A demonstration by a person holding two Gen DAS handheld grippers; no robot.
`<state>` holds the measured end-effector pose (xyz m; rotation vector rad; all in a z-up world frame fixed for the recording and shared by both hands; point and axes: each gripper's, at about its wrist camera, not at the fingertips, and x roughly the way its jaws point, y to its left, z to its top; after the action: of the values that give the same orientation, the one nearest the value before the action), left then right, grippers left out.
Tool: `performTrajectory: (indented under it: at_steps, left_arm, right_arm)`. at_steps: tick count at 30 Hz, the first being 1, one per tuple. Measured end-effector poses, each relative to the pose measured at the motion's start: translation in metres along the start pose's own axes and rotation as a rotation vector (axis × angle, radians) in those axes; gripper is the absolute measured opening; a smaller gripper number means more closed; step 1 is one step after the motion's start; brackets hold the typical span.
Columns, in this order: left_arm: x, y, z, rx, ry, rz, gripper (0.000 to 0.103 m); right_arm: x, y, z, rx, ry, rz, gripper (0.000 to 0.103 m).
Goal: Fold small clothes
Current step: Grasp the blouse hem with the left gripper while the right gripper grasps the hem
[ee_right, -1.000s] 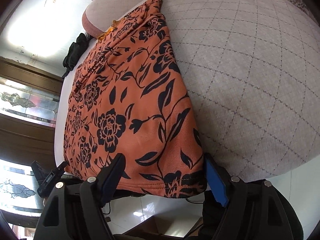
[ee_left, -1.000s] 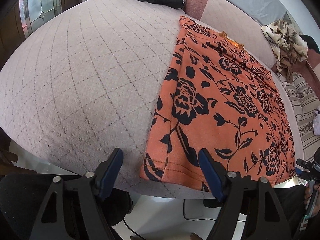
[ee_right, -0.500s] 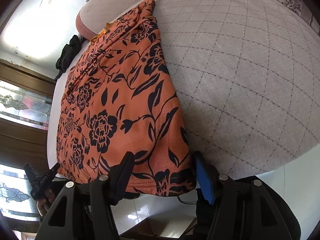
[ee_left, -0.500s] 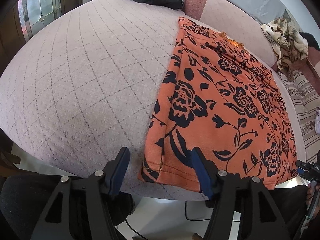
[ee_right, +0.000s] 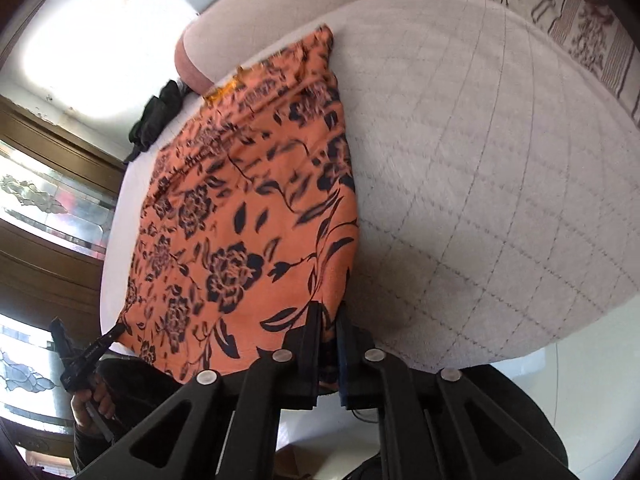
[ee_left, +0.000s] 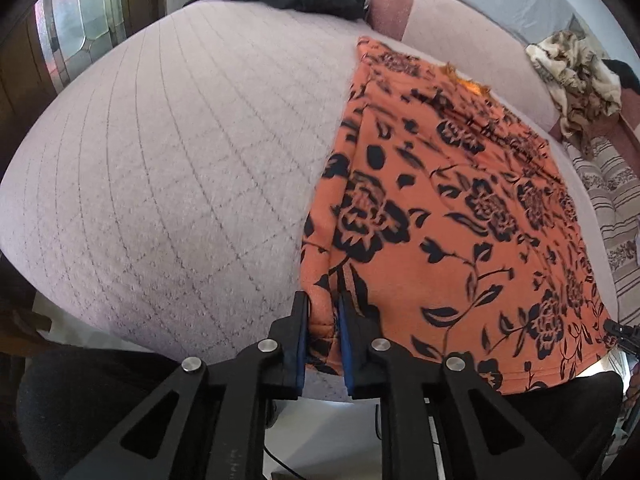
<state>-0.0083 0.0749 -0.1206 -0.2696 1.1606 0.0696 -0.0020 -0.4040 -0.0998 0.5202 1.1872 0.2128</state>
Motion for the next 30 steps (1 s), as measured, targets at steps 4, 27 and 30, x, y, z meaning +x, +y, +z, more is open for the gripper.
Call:
performTrajectory:
  at_steps: [4,27,30]
  left_arm:
    - [-0.003,0.0,0.0,-0.016,-0.013,-0.026,0.051]
    - [0.007,-0.015,0.016,0.0,0.007,0.002,0.023]
    - [0.007,-0.018,0.017,0.003,0.003,-0.015,0.047]
  right_arm:
    - [0.021,-0.004,-0.004,0.041,0.049,0.013,0.019]
    - [0.03,-0.013,0.001,0.114,0.076,0.049,0.037]
    - [0.035,-0.007,0.004,0.106,0.077,0.107,0.067]
